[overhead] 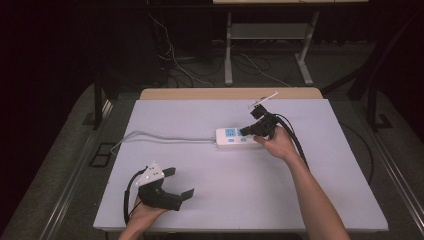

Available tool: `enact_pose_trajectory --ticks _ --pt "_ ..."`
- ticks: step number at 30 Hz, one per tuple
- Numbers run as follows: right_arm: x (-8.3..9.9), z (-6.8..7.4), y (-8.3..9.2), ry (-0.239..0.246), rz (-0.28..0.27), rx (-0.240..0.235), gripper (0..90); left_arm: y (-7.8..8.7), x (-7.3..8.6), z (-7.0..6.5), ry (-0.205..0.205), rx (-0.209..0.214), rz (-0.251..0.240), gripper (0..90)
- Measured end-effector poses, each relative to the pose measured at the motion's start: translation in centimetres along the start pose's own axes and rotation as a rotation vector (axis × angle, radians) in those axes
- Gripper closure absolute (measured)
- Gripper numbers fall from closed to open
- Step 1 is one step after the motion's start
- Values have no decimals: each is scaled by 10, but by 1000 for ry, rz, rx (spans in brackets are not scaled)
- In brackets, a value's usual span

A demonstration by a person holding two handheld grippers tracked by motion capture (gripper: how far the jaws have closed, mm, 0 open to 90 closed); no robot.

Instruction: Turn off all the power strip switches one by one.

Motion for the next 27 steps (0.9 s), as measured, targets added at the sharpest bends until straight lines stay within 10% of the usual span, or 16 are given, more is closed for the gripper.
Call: enact_pose_trajectory --ticks 27 --pt "-20 26 -25 50 49 -25 900 2 0 2 2 -2 -5 0"
Point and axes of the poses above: each handheld gripper's, and its own axes: y roughly backward along the jaws, x roughly out of its underside, z roughly to its left, the point moved 4 cm from there along -y, roughly forward along the jaws, and after that the axes turned 10 degrees about -z, right-handed, at the moved point
